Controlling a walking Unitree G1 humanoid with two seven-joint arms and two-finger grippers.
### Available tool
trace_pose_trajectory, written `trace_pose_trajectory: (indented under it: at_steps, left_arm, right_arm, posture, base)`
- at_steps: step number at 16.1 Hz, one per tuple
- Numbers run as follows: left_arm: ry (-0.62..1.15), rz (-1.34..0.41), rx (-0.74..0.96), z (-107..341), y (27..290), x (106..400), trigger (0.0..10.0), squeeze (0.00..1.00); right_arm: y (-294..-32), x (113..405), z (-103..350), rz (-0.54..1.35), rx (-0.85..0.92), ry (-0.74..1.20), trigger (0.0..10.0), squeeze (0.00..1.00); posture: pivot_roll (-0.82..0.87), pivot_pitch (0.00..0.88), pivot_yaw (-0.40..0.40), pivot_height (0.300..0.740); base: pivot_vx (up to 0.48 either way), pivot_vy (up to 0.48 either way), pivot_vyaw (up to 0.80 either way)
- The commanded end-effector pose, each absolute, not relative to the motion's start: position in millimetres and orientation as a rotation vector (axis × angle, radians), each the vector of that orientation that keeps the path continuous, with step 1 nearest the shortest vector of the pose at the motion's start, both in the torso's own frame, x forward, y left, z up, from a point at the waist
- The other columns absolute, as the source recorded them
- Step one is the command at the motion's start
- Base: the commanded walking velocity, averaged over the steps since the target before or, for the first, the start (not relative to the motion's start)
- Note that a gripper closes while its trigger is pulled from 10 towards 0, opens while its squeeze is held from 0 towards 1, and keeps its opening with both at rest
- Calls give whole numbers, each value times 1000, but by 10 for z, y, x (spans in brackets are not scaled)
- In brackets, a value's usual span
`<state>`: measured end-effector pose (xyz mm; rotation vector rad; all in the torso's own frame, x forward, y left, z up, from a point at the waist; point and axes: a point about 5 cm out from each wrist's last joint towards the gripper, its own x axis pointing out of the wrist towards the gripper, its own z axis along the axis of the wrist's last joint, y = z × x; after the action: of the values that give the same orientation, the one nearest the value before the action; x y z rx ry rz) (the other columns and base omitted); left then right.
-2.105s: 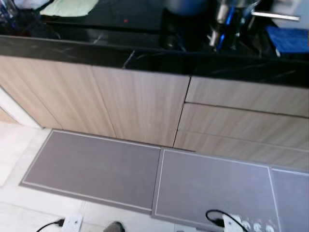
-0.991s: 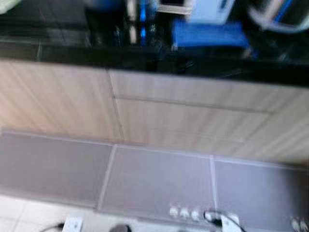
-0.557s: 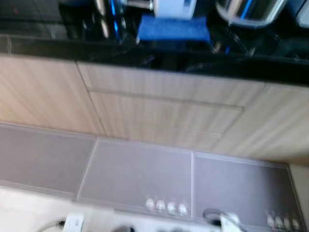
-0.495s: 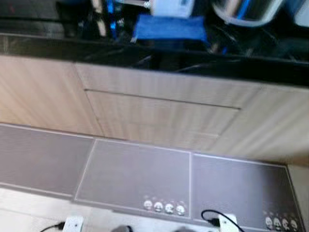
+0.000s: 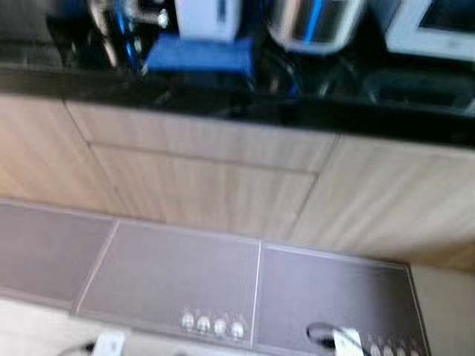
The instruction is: Kitchen organization
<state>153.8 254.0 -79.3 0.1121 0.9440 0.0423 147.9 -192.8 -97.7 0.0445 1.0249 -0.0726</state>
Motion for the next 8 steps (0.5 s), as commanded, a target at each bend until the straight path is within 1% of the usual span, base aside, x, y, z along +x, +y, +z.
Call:
trace_pose_trajectory:
  at_steps: [1,3,8]
  left_arm:
    - [991,28,97,-863,2479,1418,10000,0]
    - [993,13,119,-851,2513,1419,10000,0]
    - [997,12,133,-834,2567,1422,10000,0]
  right_arm:
    - [-1990,1381,-1005,-96,39,1052,10000,0]
    - [-1904,1395,-1012,-84,54,1051,10000,0]
    - [-1838,1399,-1017,-107,93,1039,10000,0]
  posture:
    - [92,133,-6,740]
    - [101,128,13,740]
    - [89,126,32,740]
  base:
    - [0,-386,0]
    - [0,-384,0]
    - [0,-384,0]
